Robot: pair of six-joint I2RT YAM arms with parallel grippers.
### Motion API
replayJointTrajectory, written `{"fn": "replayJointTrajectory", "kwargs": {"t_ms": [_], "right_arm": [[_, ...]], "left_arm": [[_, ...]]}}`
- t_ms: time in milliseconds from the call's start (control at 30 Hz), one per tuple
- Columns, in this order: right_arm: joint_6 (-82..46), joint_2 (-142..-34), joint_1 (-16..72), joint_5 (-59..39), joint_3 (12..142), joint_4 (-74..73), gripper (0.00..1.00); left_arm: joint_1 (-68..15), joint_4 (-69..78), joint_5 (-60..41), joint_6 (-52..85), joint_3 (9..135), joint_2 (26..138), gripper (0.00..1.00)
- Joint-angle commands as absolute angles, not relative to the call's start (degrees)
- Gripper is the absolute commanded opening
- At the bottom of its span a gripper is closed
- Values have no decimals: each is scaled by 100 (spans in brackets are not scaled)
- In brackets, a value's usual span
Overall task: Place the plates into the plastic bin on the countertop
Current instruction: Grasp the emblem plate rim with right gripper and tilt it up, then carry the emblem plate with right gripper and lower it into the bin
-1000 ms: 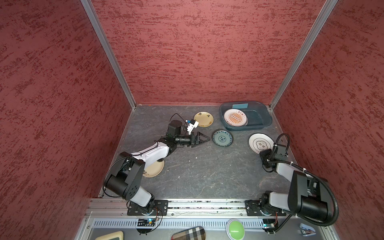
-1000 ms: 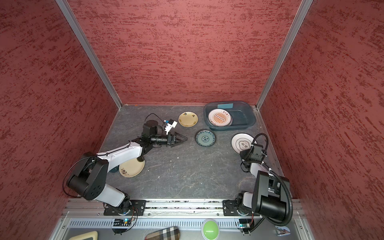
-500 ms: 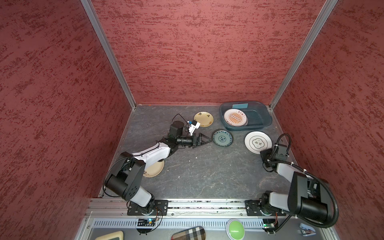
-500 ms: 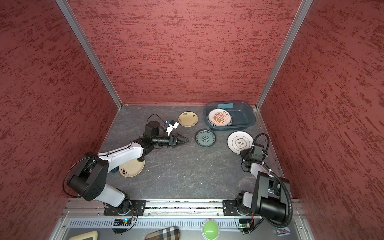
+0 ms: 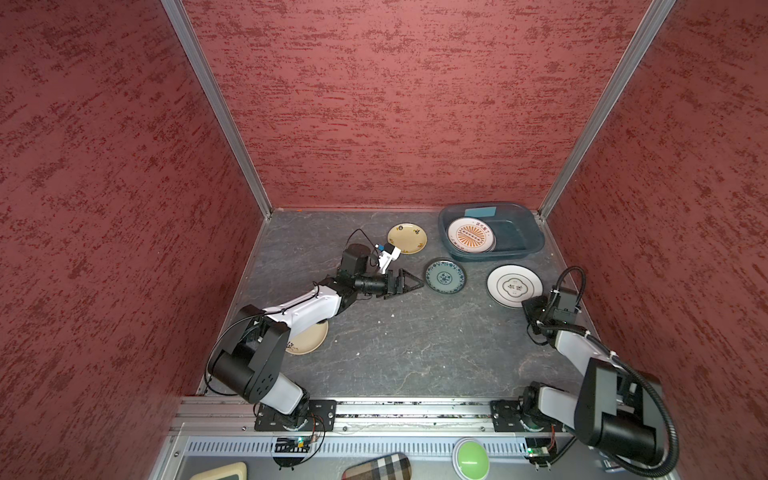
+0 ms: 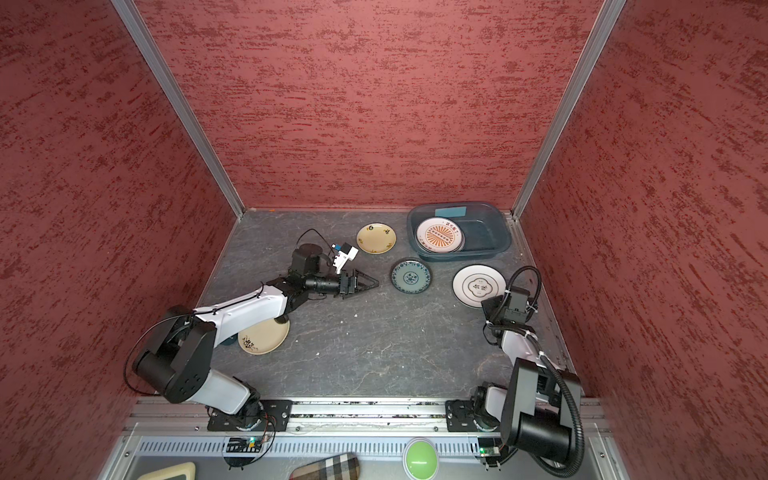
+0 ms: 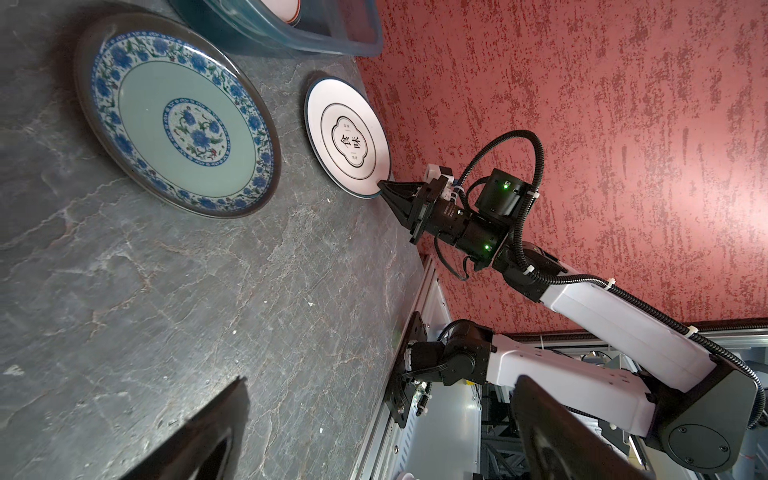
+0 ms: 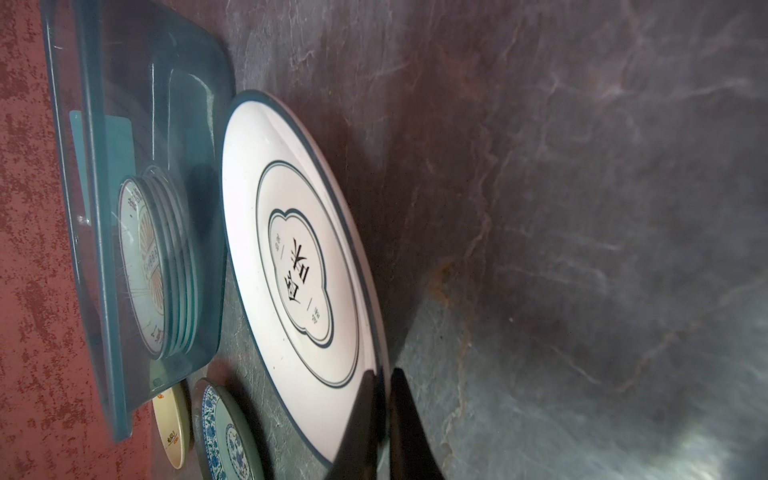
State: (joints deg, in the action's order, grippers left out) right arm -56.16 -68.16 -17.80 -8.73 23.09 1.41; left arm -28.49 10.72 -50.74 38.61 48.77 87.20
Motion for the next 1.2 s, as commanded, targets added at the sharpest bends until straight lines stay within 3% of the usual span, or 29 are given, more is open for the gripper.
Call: {"fn": "replayJointTrajectory", "kwargs": {"t_ms": [0, 533, 1167], "right_arm": [[-5272, -6686, -1793, -769, 2335, 720, 0], [-4526, -5678, -1774, -1332, 2474, 1599, 0], [-4282, -4895, -1773, -2897, 3449, 2400, 0]], "left_arm": [[-2910, 895, -4930, 3619, 5025, 8518, 99], [-2984, 841, -4486, 3613, 5019, 8510, 99], [-3005, 1182, -4157, 4000, 4990, 8611, 99]]}}
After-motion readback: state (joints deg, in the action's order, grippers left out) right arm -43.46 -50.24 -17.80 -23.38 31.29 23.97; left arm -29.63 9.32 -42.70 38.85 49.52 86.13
